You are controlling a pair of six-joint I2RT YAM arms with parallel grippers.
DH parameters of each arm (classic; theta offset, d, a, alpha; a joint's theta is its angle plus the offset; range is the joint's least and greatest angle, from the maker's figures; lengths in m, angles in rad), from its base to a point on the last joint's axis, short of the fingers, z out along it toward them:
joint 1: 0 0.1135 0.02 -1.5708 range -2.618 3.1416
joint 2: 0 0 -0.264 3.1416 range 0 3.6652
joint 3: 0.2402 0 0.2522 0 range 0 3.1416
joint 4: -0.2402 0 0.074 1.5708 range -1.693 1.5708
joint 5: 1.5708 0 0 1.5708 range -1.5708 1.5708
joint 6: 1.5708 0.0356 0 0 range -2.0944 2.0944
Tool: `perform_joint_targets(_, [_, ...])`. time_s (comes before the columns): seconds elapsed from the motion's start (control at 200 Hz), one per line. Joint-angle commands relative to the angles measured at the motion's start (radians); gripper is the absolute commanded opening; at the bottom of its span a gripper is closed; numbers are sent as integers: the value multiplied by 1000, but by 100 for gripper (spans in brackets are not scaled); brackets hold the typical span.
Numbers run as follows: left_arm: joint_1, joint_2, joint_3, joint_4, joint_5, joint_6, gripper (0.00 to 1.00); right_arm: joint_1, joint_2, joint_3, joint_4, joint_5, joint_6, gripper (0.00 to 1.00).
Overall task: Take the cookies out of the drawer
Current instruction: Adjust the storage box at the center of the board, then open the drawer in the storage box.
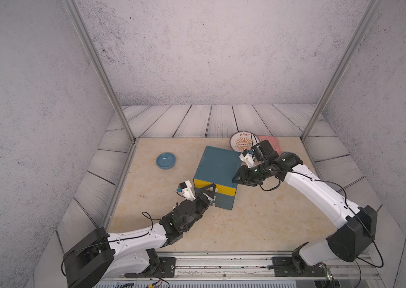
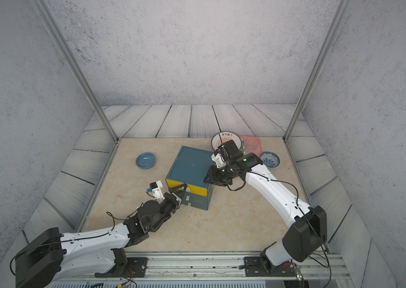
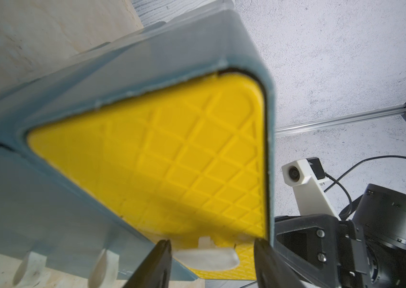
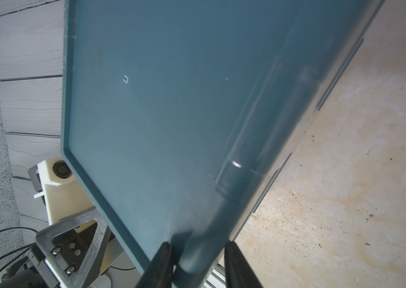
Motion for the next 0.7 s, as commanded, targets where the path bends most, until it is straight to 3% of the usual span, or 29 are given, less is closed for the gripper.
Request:
perform_joint_targets(0.0, [-5,21,19,36,-14,21,57,5,22,-23,-38,33,-19,36])
perform_joint_targets(0.375, [-5,13,18,24,-44,20,48,7,30,-17,-44,26,-30,26])
perform_joint_targets(0.696, [-5,-29,12,-25,-62,22,41,7,35,-12,-40,27,-25,25])
